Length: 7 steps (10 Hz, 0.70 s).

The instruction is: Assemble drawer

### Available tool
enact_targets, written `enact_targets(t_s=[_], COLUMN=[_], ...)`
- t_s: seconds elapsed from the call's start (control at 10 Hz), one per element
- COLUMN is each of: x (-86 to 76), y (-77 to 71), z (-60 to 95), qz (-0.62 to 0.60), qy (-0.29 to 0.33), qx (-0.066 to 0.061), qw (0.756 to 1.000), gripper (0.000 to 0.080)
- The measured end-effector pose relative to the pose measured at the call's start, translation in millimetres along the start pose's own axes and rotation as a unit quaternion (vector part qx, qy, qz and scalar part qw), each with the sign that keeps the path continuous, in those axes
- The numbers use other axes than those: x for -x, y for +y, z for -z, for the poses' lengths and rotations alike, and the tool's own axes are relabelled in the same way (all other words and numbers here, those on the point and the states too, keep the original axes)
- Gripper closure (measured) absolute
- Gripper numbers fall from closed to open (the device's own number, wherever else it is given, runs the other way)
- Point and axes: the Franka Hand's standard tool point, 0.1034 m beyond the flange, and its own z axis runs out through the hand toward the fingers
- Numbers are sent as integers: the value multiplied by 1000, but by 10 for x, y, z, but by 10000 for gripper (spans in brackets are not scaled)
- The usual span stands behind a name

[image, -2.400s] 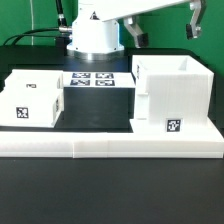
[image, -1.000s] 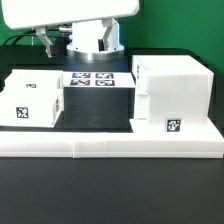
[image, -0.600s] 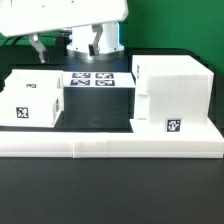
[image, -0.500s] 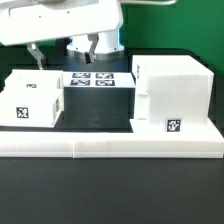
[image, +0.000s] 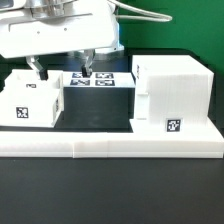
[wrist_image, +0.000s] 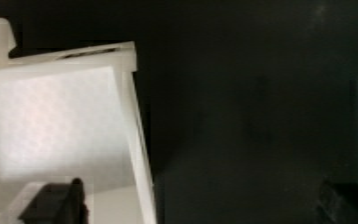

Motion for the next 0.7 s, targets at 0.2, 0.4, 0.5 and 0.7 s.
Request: enact_targets(t_s=[0.2, 0.4, 0.5, 0.7], x=[4, 69, 76, 99], y=[7, 201, 252, 283], z=[-10, -212, -278, -407], qz=[1, 19, 23, 25], qy=[0, 11, 13, 15], qx=[1, 22, 28, 37], qw=[1000, 1000, 999, 999], gripper=[150, 150, 150, 150])
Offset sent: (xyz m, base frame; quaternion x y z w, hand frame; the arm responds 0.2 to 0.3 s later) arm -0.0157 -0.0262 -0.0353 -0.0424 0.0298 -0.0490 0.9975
